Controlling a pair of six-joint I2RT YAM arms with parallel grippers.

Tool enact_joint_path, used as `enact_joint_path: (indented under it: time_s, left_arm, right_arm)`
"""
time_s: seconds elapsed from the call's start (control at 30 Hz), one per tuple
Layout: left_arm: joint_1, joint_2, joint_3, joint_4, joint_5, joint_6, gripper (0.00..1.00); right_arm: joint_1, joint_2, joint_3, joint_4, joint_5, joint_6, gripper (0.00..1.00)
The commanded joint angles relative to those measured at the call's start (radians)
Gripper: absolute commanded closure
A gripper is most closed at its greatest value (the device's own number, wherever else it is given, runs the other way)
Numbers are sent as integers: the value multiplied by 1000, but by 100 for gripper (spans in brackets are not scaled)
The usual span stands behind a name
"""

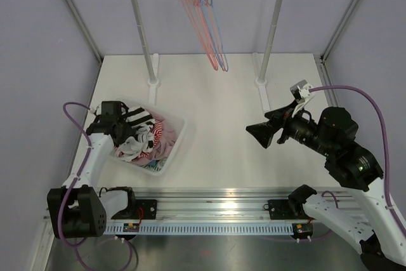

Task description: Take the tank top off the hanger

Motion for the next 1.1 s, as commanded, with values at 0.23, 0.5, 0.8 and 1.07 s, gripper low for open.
enact_joint_path:
  time_s: [0.23,0.5,0.8,1.07]
  left_arm:
    - [4,-174,199,-165,-113,73,1]
    - [4,-293,344,-176,118,338,1]
    - [-120,-526,374,-216,27,524,1]
    - [-283,-697,371,-317,-178,588,1]
  right_arm:
    - [-2,9,29,-35,115,21,1]
    - [-2,13,48,-69,377,72,0]
    - [-2,36,94,-219,591,36,0]
    - [-2,52,152,-367,732,-14,1]
